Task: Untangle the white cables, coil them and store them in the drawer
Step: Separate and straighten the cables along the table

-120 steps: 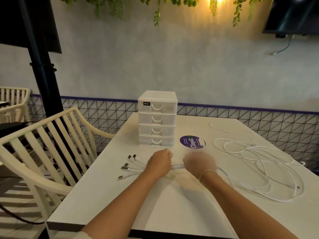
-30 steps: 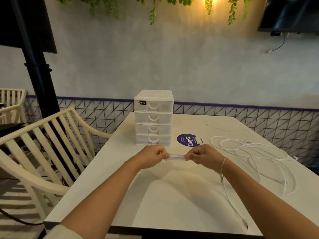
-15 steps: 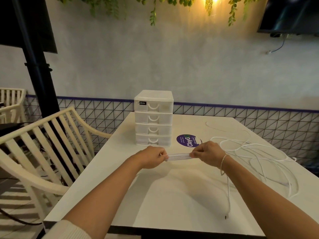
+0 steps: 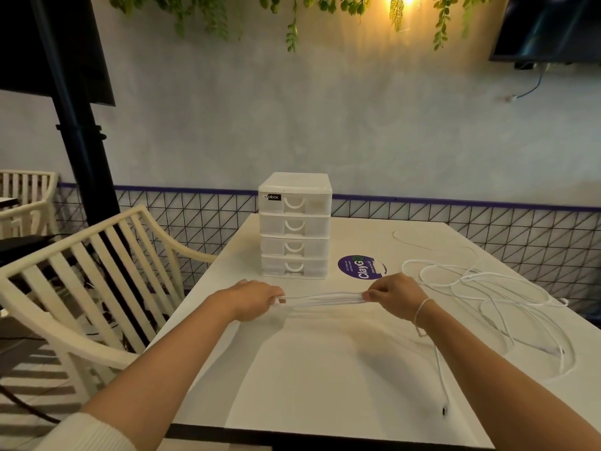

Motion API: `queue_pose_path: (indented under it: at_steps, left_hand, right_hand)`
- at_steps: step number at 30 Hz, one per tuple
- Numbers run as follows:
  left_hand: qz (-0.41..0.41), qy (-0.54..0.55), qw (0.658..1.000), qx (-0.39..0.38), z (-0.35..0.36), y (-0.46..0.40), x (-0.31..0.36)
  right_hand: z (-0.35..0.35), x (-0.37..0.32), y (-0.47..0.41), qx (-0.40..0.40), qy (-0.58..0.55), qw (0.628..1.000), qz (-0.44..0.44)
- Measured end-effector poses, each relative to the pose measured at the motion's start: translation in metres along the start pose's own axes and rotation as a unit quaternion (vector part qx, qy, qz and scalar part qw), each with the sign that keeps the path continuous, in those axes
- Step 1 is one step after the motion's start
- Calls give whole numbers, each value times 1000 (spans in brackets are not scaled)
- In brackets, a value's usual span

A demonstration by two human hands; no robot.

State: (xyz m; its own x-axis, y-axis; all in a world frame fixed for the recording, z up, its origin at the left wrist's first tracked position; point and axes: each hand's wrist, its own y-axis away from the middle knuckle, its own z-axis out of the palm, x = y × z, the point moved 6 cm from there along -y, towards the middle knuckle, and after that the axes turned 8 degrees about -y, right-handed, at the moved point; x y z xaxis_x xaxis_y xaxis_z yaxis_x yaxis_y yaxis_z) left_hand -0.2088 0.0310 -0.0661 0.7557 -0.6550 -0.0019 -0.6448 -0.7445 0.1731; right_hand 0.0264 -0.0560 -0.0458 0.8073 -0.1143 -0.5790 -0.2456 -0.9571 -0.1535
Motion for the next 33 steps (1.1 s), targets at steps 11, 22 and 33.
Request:
queue_pose_path:
  at_steps: [11,22,33]
  left_hand:
    - [-1,62,995,77,6,-18,38]
    - [42,239,969,45,9,-33,117]
    - [17,196,979,61,14,-30,120]
  right_hand:
    - [16,-11,2,-10,9,1000,-8]
    - [16,-6,8,-18,-3,1000,-8]
    - [24,-3,9,-12,-31,999,17]
